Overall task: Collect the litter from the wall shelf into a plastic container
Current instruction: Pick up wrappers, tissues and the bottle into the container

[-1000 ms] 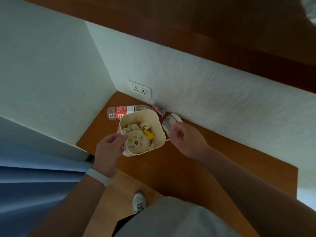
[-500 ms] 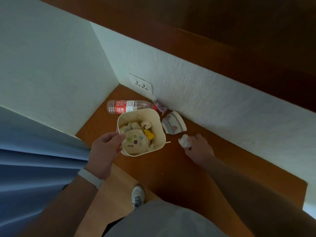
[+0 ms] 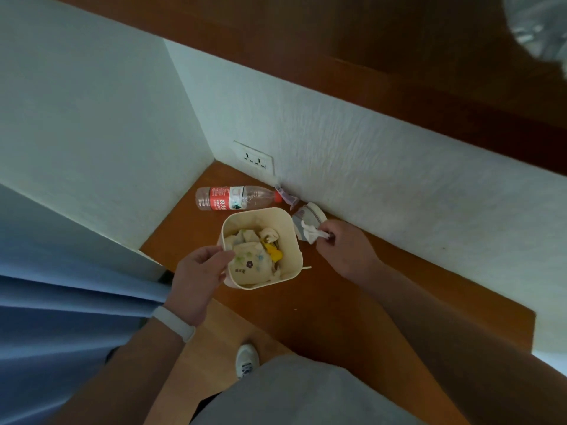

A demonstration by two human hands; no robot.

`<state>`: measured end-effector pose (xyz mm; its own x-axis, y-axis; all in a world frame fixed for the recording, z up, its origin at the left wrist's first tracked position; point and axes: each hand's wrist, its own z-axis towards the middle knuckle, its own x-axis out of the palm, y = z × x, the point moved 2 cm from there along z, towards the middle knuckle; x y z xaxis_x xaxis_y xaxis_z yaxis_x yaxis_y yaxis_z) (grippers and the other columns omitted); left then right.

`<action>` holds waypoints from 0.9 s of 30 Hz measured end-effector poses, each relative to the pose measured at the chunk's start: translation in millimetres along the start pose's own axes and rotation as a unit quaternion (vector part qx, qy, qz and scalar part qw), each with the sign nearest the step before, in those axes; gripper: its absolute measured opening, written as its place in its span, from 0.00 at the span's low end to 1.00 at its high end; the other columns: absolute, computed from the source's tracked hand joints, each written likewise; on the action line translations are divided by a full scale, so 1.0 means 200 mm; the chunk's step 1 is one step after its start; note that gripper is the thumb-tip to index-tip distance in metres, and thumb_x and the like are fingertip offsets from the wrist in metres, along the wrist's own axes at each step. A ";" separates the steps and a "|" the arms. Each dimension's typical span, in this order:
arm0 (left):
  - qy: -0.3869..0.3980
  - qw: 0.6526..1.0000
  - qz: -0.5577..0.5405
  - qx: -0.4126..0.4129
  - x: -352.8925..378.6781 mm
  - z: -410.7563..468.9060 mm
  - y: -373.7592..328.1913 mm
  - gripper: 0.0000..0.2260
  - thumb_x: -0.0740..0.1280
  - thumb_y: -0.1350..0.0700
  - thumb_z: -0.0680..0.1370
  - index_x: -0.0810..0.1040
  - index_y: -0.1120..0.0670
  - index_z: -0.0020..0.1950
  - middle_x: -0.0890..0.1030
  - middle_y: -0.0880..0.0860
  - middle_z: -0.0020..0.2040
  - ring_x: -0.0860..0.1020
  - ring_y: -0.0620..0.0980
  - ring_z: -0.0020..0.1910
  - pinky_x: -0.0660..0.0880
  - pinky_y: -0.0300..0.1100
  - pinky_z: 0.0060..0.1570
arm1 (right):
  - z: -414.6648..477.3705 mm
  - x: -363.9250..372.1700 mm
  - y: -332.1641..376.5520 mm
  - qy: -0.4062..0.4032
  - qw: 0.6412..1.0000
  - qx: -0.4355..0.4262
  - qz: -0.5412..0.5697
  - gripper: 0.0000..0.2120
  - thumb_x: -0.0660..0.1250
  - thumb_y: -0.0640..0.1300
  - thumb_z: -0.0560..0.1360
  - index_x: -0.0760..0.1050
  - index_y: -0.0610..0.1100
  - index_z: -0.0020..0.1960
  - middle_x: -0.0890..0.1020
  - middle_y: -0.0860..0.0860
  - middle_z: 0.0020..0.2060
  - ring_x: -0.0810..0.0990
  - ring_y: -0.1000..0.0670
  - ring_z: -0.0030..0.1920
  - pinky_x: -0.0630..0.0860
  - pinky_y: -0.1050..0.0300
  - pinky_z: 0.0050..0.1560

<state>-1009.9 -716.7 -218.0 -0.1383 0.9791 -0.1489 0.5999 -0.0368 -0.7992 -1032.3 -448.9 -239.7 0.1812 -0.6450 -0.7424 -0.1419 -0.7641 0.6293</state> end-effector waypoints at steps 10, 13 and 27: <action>0.040 0.999 -0.011 -0.004 0.03 -0.04 0.02 0.07 0.71 0.58 0.78 0.83 0.58 0.54 0.87 0.58 0.50 0.86 0.58 0.51 0.81 0.59 0.58 | 0.06 -0.03 0.35 -0.001 0.989 -0.121 -0.087 0.11 0.63 0.48 0.77 0.77 0.46 0.57 0.77 0.48 0.58 0.75 0.52 0.55 0.69 0.58 0.48; 0.035 0.999 -0.023 -0.020 0.02 -0.02 0.02 0.06 0.71 0.58 0.78 0.83 0.58 0.53 0.87 0.60 0.51 0.85 0.60 0.53 0.79 0.61 0.59 | 0.10 0.02 0.38 0.027 0.986 -0.122 -0.114 0.15 0.64 0.50 0.77 0.74 0.48 0.62 0.71 0.48 0.69 0.74 0.51 0.59 0.71 0.55 0.54; -0.014 0.996 -0.062 -0.065 -0.04 0.15 0.07 0.04 0.71 0.59 0.78 0.83 0.58 0.52 0.86 0.60 0.51 0.85 0.57 0.52 0.82 0.50 0.51 | 0.45 0.14 -0.15 -0.004 0.992 0.092 -0.088 0.27 0.66 0.59 0.76 0.69 0.44 0.68 0.74 0.46 0.59 0.76 0.47 0.57 0.74 0.51 0.53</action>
<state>-1024.6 -730.3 -244.8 -0.2376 0.9687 -0.0715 0.6737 0.1113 -0.7306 -1111.2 -445.4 -299.7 0.2110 -0.5004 -0.8397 -0.2832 -0.8535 0.4375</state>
